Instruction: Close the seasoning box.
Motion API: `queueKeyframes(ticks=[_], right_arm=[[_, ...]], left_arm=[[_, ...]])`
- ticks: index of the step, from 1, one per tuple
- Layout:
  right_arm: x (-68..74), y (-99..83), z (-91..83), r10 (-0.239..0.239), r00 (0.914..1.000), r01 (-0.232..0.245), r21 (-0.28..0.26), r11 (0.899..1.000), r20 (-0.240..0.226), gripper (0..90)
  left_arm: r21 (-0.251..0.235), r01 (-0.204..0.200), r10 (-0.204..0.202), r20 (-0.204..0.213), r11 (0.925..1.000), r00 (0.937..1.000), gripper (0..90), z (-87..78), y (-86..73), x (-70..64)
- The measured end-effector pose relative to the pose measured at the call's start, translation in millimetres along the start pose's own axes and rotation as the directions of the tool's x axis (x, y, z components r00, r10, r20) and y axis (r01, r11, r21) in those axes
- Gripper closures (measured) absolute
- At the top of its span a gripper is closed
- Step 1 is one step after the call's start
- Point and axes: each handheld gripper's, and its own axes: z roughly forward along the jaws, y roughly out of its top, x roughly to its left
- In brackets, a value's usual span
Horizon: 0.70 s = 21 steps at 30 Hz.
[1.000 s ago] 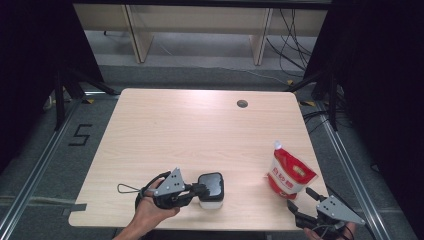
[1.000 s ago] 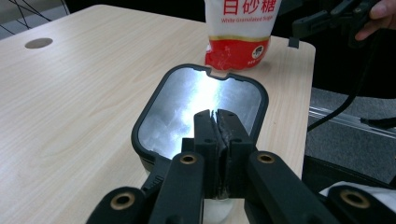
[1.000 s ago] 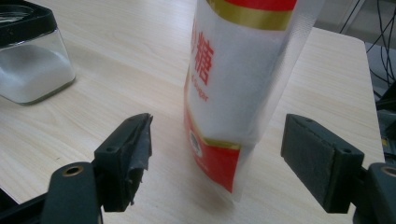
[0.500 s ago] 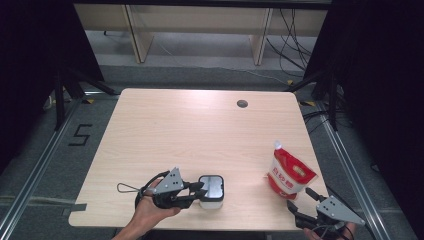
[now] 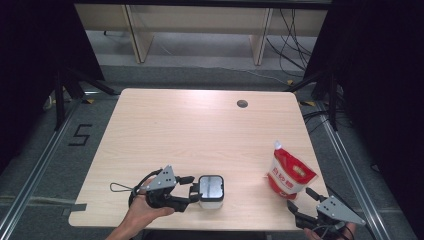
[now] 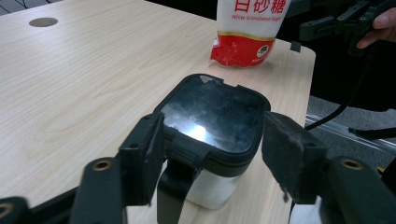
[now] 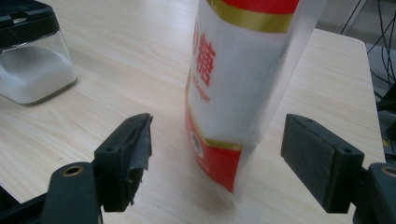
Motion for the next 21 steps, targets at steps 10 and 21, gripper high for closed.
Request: queueKeyframes(ticks=[10,21], right_arm=[[0.6,0.6,-0.5,-0.009,0.9998,0.009,-0.019,1.0,0.015,25.4],[7.6,-1.0,-5.0,0.019,0.9997,-0.019,0.009,1.0,-0.015,24.3]], left_arm=[[0.031,0.018,-0.017,-0.025,0.9994,0.9995,29.7,-10.5,-15.5,2.0],[0.056,0.02,-0.018,-0.042,0.9982,0.999,26.4,-19.3,-30.4,0.7]])
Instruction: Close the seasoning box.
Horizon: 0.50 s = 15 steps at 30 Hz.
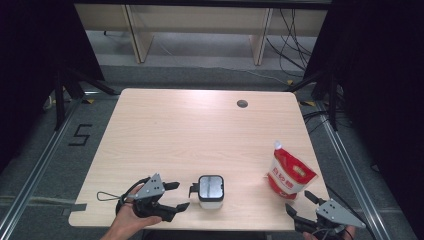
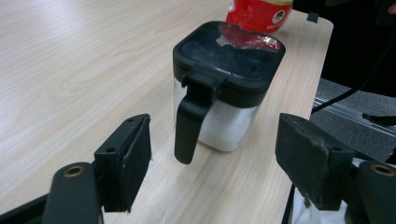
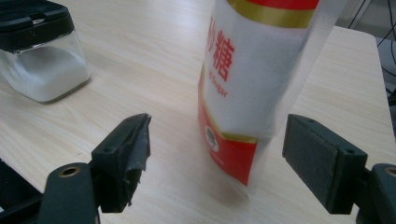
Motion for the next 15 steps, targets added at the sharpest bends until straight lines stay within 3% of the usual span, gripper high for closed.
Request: queueKeyframes(ticks=[1,3,5,7,11,15], right_arm=[[0.0,-0.3,-0.1,-0.002,1.0,0.002,0.001,1.0,0.0,24.3],[0.3,-0.9,-0.1,0.003,1.0,-0.003,0.005,1.0,-0.001,24.3],[0.9,-1.3,0.7,0.015,0.9997,-0.015,0.007,1.0,-0.018,24.3],[0.2,-1.7,0.7,-0.002,1.0,0.002,0.012,1.0,-0.002,24.3],[3.5,-1.9,0.4,0.017,0.9999,-0.017,0.027,0.999,0.001,24.2],[3.9,-2.2,1.6,0.006,1.0,-0.006,0.031,1.0,-0.006,24.1]], left_arm=[[0.011,-0.01,0.01,-0.001,0.9999,1.0,26.4,-0.5,-1.3,0.3],[0.023,0.014,-0.013,-0.01,0.9996,0.9999,26.1,-0.8,-4.1,-2.4],[0.029,-0.01,0.011,-0.017,0.9995,0.9998,26.0,-0.4,-6.4,-2.5],[0.049,-0.019,0.021,-0.033,0.9986,0.9992,26.0,-1.0,-8.0,-3.6],[0.06,-0.02,0.022,-0.039,0.998,0.999,25.6,-1.6,-11.0,-4.1],[0.061,-0.024,0.026,-0.033,0.9978,0.9991,25.1,-1.8,-13.5,-4.4]])
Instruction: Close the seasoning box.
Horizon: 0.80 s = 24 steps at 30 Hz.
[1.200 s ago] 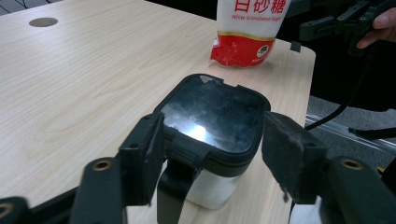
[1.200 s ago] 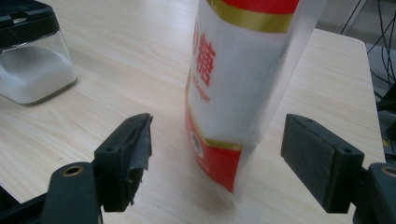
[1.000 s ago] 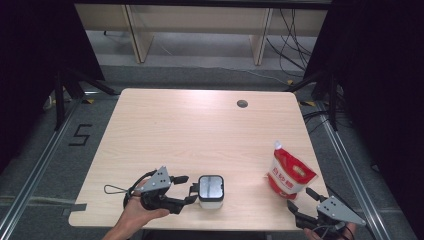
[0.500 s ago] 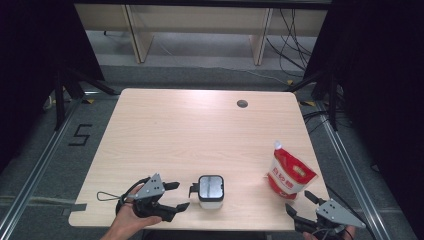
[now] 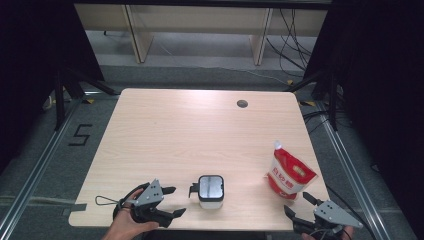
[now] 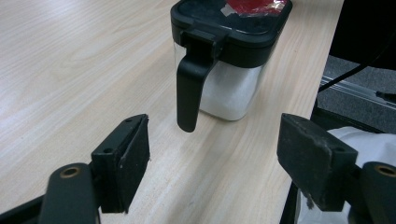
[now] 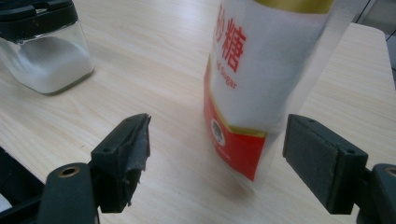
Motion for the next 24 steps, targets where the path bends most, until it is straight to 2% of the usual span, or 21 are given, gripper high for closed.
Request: queueKeyframes(ticks=[2,3,4,5,6,7,8,10,11,13,14,15,16,17,19,21,23,24], right_arm=[[1.2,-0.2,0.4,0.005,1.0,-0.005,0.003,1.0,0.0,24.0],[-1.2,0.1,1.0,-0.029,0.9995,0.029,-0.008,1.0,0.01,24.0],[0.0,-0.2,0.9,-0.008,1.0,0.008,0.008,1.0,-0.003,23.9],[-0.3,-0.2,1.3,-0.012,0.9999,0.012,0.007,1.0,-0.009,23.8],[0.7,-0.2,1.3,-0.003,1.0,0.003,0.011,1.0,-0.006,23.7],[3.0,-0.5,0.3,0.018,0.9998,-0.018,0.029,0.999,0.001,23.6],[-0.5,-0.3,2.2,-0.023,0.9997,0.023,0.013,1.0,-0.009,23.6],[-0.5,-0.5,2.6,-0.03,0.9994,0.03,0.018,0.999,-0.014,23.5],[0.1,-0.8,2.6,-0.019,0.9997,0.02,0.023,1.0,-0.013,23.5],[0.3,-1.0,3.6,-0.016,0.9997,0.016,0.021,1.0,-0.019,23.0],[0.9,-1.2,3.0,-0.009,0.9999,0.009,0.027,1.0,-0.007,23.0],[0.2,-1.2,3.7,-0.016,0.9997,0.017,0.023,1.0,-0.017,22.9],[-0.6,-1.1,4.2,-0.034,0.9994,0.034,0.013,0.999,-0.007,22.7],[-0.5,-0.8,4.1,-0.039,0.9992,0.039,0.017,0.999,-0.008,22.6],[-0.1,-0.7,4.7,-0.037,0.9993,0.037,0.014,0.999,-0.006,22.4],[0.1,-0.7,4.4,-0.044,0.999,0.044,0.019,0.999,-0.006,22.3],[1.0,-0.7,4.5,-0.026,0.9996,0.027,0.03,0.999,-0.011,22.1],[0.9,-0.8,4.4,-0.027,0.9996,0.027,0.034,0.999,-0.01,22.1]], left_arm=[[-0.007,0.0,0.0,0.001,1.0,1.0,24.9,0.3,-0.9,-0.1],[-0.01,0.006,-0.006,-0.007,0.9999,1.0,24.9,0.5,-1.5,-0.7],[0.005,-0.003,0.003,-0.011,1.0,0.9999,24.7,-0.2,-1.7,-0.3],[0.016,-0.011,0.012,-0.013,0.9998,0.9998,24.6,-0.5,-2.2,0.2],[-0.008,-0.005,0.005,-0.007,1.0,1.0,24.6,0.9,-2.4,-0.9],[0.015,-0.039,0.039,-0.012,0.9991,0.9992,24.4,-0.7,-2.3,1.4],[0.006,-0.009,0.009,-0.01,0.9999,0.9999,24.2,-0.4,-3.7,-0.7],[0.013,-0.014,0.014,-0.011,0.9998,0.9998,24.0,-1.2,-6.8,-1.3],[0.02,0.0,0.0,-0.016,0.9998,0.9999,23.9,-2.3,-8.7,-1.8],[0.013,0.002,-0.002,-0.022,0.9999,0.9997,23.9,-4.7,-10.7,-1.1],[0.015,0.005,-0.005,-0.021,0.9999,0.9998,23.9,-5.9,-11.2,0.3],[-0.004,0.024,-0.024,-0.021,0.9997,0.9995,24.0,-5.6,-11.9,-0.3],[0.006,0.02,-0.02,-0.026,0.9998,0.9995,23.9,-6.4,-11.6,0.6],[0.022,0.003,-0.002,-0.031,0.9998,0.9995,24.0,-7.0,-11.3,2.0],[0.024,-0.008,0.009,-0.034,0.9997,0.9994,24.0,-6.3,-11.2,1.8],[0.003,0.02,-0.02,-0.025,0.9998,0.9995,23.9,-3.3,-12.3,-1.5],[0.002,0.012,-0.012,-0.023,0.9999,0.9997,24.0,-1.7,-12.8,-1.5],[0.0,0.028,-0.028,-0.024,0.9996,0.9993,24.0,-1.0,-12.8,-2.4]])
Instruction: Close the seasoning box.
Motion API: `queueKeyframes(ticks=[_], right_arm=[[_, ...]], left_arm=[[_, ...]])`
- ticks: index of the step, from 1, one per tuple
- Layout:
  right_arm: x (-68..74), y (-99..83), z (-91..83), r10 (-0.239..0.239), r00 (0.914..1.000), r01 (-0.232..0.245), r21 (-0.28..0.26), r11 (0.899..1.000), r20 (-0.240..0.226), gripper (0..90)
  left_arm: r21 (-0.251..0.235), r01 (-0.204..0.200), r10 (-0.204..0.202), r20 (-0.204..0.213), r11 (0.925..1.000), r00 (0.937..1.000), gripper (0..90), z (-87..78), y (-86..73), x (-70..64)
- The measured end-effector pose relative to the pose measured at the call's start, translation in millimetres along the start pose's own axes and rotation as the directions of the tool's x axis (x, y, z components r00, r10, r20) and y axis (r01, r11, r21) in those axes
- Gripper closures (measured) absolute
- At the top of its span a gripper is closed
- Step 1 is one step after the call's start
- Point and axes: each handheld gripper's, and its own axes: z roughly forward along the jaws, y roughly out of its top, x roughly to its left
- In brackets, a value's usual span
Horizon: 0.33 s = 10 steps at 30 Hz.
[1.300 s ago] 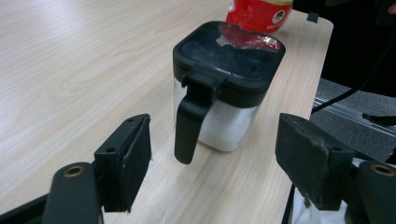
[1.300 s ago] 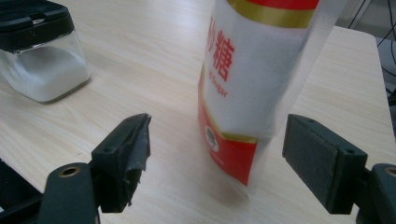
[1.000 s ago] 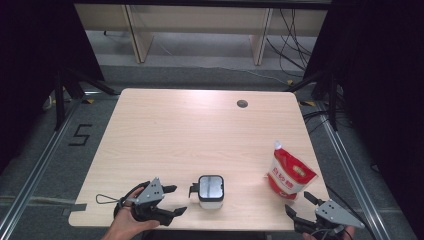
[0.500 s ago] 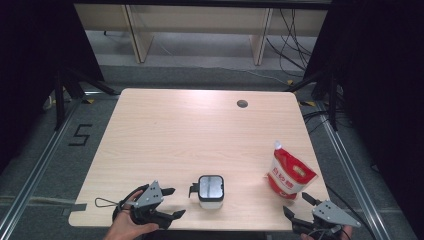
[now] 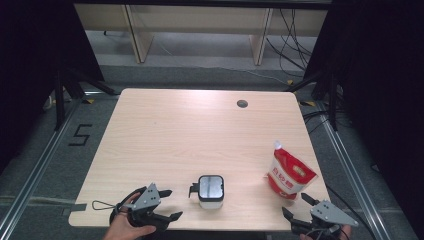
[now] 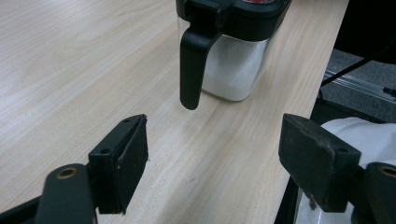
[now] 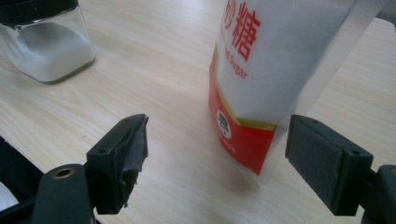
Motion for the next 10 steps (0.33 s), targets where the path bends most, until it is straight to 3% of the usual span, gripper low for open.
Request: queueKeyframes(ticks=[1,4,5,10], right_arm=[[3.2,-0.6,-0.9,0.037,0.9993,-0.037,0.016,0.999,0.002,22.1],[2.7,-0.8,-0.8,0.027,0.9996,-0.027,0.02,0.999,0.004,22.2],[-0.2,-0.4,0.4,-0.007,1.0,0.007,0.008,1.0,0.0,22.2],[0.3,-0.7,2.0,0.001,0.9998,-0.001,0.01,1.0,-0.02,22.1]], left_arm=[[0.004,-0.007,0.007,-0.001,1.0,1.0,24.0,-0.1,-0.2,1.0],[0.001,-0.006,0.006,-0.005,1.0,1.0,24.0,-0.5,-0.4,2.2],[-0.003,-0.002,0.002,-0.008,1.0,1.0,24.0,-0.5,-0.9,2.1],[0.004,-0.007,0.007,-0.005,1.0,1.0,23.9,-1.1,-0.3,3.0]])
